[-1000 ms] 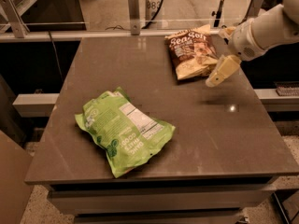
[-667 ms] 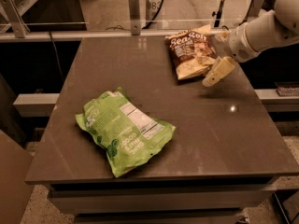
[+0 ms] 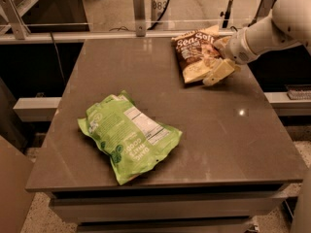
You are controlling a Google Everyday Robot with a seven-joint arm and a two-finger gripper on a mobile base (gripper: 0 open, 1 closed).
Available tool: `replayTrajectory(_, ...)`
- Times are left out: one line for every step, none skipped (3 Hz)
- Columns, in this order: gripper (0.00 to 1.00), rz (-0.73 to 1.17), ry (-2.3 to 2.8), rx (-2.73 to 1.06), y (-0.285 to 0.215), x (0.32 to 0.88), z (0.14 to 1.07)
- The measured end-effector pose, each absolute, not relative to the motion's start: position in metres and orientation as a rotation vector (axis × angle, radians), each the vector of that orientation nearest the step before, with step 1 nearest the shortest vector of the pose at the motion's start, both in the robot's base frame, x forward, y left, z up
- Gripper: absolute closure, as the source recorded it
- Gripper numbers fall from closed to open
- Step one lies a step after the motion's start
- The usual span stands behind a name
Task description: Pick brown chip bag
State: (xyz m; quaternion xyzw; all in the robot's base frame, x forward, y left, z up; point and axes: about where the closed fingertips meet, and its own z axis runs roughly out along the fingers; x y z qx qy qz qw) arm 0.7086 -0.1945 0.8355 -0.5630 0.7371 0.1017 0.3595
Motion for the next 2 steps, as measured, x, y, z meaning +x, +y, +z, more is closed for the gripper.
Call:
replayTrajectory(0.41,0.268,1.897,-1.446,-0.192,0.713,0.837)
replayTrajectory(0.64,0.268,1.844,-1.459,-0.179,0.713,0.855)
